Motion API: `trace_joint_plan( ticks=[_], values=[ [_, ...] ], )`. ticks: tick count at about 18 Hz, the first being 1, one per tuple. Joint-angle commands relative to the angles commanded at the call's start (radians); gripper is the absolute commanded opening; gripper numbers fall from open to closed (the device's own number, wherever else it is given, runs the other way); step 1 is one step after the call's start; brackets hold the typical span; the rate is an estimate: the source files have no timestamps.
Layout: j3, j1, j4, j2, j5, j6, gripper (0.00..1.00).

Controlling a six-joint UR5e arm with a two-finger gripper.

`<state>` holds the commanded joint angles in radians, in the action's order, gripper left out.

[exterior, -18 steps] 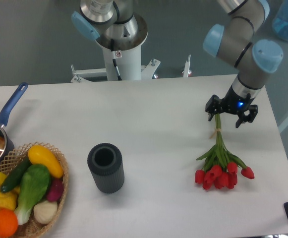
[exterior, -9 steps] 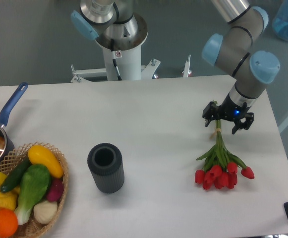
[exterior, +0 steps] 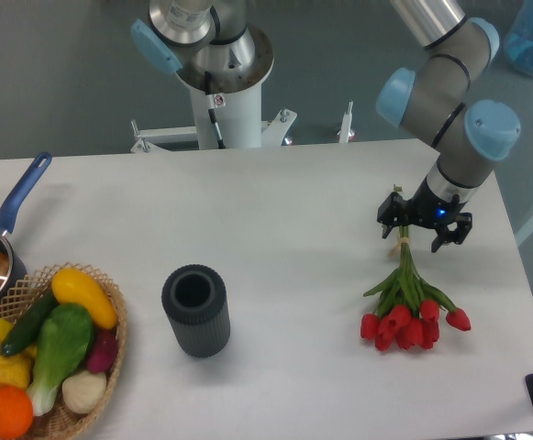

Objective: Pick up the flowers from the table
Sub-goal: 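Lower the open gripper down onto the tulip stems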

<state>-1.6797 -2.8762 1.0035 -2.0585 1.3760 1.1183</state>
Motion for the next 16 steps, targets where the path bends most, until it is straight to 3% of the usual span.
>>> trace_joint_plan(
  ticks=[16],
  values=[
    [-0.014,0.017,-0.022,-0.025,-0.002,-0.025,1.0]
  ],
)
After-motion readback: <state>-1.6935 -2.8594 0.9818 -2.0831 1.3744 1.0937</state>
